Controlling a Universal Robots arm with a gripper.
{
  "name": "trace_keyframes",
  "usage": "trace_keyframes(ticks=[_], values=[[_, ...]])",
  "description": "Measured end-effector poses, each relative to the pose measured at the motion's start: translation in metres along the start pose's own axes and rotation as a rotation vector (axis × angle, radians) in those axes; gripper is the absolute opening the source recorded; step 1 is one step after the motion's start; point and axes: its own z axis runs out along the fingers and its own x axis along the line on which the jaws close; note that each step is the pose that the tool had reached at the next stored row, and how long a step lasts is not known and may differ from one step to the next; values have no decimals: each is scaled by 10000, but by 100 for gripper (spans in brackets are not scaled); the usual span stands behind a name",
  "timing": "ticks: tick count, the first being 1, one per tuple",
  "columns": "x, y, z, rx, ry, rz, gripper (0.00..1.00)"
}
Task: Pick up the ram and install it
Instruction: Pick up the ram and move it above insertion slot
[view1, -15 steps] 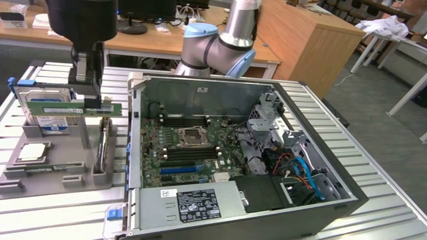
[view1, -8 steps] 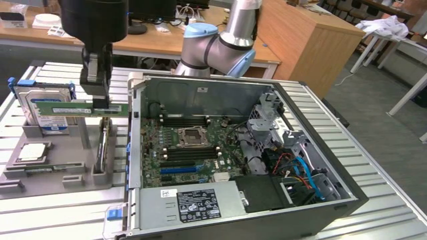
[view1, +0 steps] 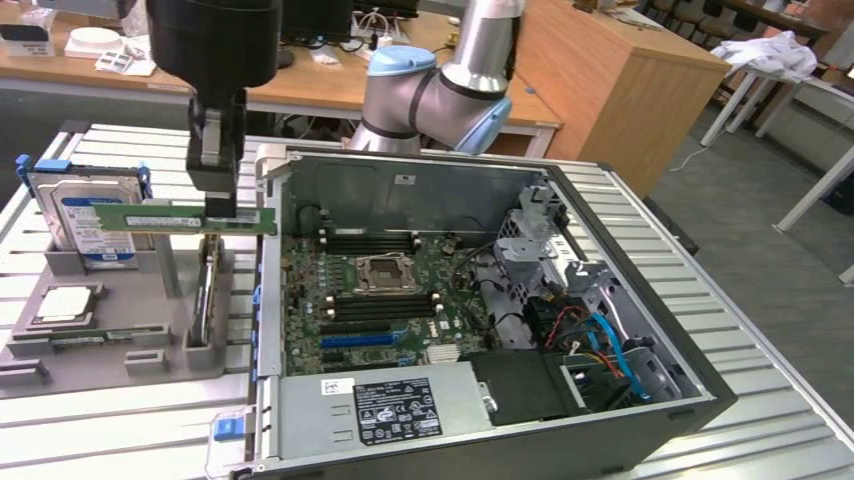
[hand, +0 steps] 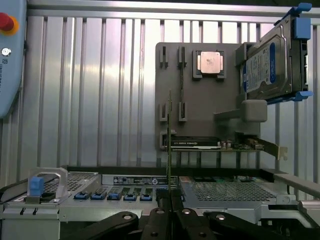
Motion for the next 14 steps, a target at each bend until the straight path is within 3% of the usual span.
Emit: trace_keyframes(ticks=[14], values=[[1, -225, -11, -57, 0, 2, 12]])
